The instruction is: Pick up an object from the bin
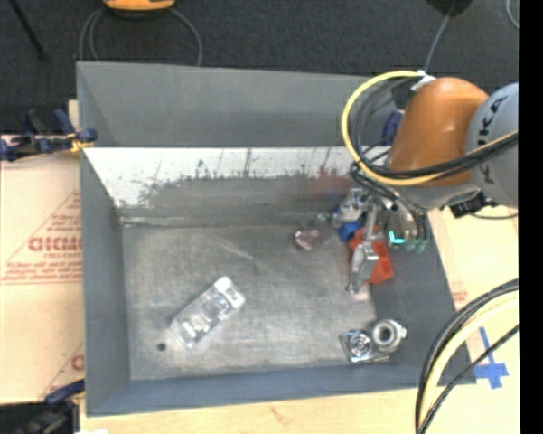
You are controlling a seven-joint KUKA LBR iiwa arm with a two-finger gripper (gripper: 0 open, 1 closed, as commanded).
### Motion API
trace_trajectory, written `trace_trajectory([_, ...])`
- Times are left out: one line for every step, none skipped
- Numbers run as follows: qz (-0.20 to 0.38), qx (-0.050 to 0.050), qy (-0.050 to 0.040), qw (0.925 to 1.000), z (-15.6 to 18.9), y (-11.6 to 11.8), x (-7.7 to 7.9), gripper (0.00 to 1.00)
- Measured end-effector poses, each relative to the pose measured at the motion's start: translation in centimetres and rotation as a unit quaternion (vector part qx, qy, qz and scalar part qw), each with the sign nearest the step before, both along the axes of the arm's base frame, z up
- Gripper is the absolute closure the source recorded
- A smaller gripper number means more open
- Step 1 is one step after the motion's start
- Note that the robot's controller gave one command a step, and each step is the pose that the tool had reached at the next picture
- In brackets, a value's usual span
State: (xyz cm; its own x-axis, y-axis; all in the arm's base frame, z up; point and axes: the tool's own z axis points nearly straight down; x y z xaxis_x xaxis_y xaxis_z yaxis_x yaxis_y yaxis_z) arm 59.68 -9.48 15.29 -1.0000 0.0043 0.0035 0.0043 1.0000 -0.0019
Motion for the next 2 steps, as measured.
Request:
trace_trajectory([-0.066,0.002,-0.0047,0.9978,-1.6,3.1,3.9,0.0])
trace_trajectory([-0.101,0.001,-0.0066,0.9948,-6.9,2.1,4.9,0.0])
